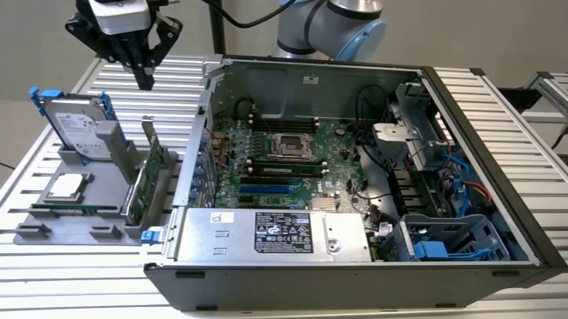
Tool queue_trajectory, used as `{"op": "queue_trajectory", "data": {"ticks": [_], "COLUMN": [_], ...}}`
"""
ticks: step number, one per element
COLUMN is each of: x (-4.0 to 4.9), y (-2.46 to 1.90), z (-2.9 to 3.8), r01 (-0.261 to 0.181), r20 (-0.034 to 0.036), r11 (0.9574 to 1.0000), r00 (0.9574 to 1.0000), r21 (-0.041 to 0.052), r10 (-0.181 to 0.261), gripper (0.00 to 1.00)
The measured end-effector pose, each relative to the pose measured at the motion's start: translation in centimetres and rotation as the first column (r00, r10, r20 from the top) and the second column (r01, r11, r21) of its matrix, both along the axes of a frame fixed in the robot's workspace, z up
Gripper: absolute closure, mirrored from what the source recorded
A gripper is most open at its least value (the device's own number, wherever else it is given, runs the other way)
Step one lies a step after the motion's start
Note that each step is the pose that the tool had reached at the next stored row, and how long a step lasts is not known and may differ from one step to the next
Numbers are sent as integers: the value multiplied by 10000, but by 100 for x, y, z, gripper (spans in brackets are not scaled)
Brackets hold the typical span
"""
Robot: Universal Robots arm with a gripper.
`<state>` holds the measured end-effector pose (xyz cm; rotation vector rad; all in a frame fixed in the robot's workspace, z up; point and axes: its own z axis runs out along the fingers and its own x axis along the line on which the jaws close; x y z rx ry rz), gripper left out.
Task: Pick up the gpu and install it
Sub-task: 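Reach for the gpu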
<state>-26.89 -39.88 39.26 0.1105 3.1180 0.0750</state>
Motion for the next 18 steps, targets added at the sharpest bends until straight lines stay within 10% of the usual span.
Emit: {"op": "queue_trajectory", "data": {"ticks": [18], "x": [-319], "y": [0], "z": [0], "r01": [-1], "r20": [0], "r11": [10000], "r00": [10000], "r21": [0], "r10": [1], "gripper": [100]}}
